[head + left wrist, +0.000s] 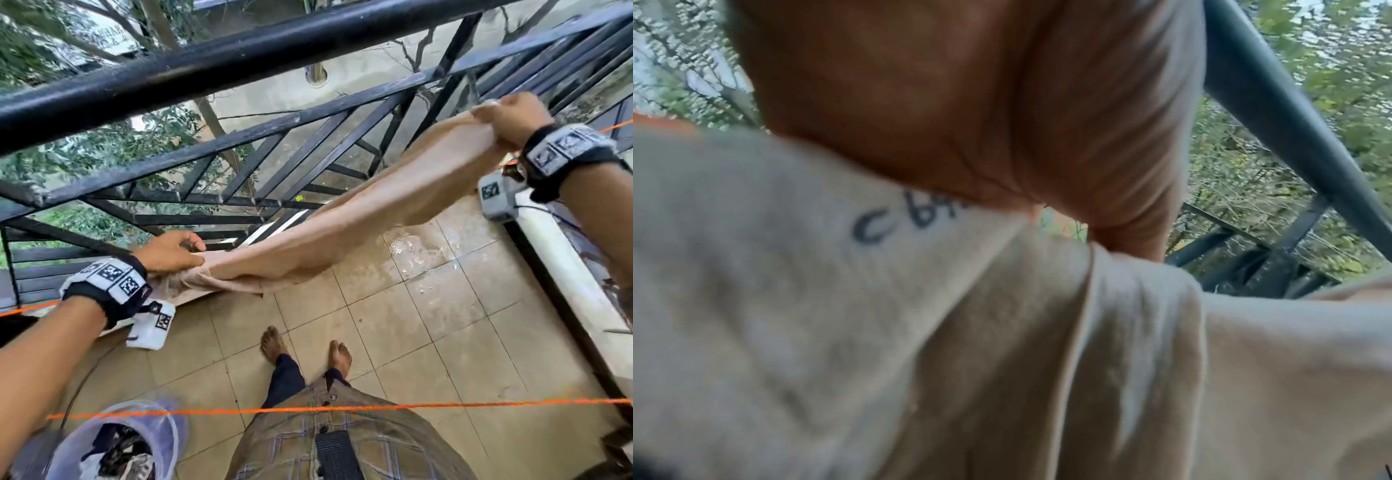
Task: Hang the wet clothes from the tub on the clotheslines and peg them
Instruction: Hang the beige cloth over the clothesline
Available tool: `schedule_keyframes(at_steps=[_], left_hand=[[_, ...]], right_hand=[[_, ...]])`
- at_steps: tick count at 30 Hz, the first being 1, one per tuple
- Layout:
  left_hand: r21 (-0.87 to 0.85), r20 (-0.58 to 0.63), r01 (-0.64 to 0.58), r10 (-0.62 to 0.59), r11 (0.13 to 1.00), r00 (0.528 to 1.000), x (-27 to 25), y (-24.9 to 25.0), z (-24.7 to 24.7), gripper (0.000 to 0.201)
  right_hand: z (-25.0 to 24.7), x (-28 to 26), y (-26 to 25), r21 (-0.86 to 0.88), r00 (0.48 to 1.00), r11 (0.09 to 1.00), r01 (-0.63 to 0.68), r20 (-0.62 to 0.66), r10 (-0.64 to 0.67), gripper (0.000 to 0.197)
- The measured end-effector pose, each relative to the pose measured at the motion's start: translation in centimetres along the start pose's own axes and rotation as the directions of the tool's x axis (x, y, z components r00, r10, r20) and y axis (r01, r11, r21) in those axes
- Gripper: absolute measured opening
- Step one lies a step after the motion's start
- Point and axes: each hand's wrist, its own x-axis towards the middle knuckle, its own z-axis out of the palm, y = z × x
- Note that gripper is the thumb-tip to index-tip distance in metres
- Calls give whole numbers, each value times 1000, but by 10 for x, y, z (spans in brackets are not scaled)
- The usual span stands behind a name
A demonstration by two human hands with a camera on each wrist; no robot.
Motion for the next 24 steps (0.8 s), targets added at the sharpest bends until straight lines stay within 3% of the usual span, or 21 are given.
schedule_keyframes(at_steps=[1, 4, 5, 7, 8, 11, 13, 15, 18, 20, 24], left_hand=[[-28, 13, 12, -11, 1000, 1000, 3, -3, 3, 20], [-50, 6, 56, -55, 997, 998, 8, -6, 12, 23], [-55, 5, 80, -80, 995, 997, 9, -5, 15, 19], [-40, 18, 90, -89, 995, 996, 7, 3, 20, 10], [-33, 31, 83, -82, 996, 996, 5, 6, 21, 11], [-141, -42, 122, -130, 982, 991, 10, -2, 24, 14], [-294, -119, 142, -184, 945, 976, 9, -8, 23, 3], [-377, -86, 162, -209, 912, 974, 11, -12, 25, 7], [-373, -44, 186, -217, 909, 975, 14, -16, 25, 13], [-403, -68, 186, -231, 896, 970, 16, -22, 24, 19], [-490, -112, 177, -263, 853, 958, 12, -30, 19, 27]], right_hand=[[4, 8, -3, -48, 1000, 999, -26, 14, 26, 35], [24, 29, 17, -109, 996, 993, -40, 77, 49, 74], [33, 24, 26, -113, 996, 993, -43, 68, 51, 67], [49, -7, 39, -47, 998, 997, -58, -10, 58, 28], [61, -21, 50, 0, 995, 997, -76, -60, 76, 17], [96, -52, 97, 240, 976, 948, -208, -13, 217, 28], [120, -62, 124, 401, 941, 851, -338, 122, 316, 37], [137, -72, 135, 455, 894, 771, -446, 276, 354, 41], [148, -76, 132, 455, 851, 732, -507, 398, 342, 34], [152, -76, 126, 472, 865, 733, -490, 367, 342, 24], [164, -72, 117, 576, 904, 697, -426, 255, 342, 32]])
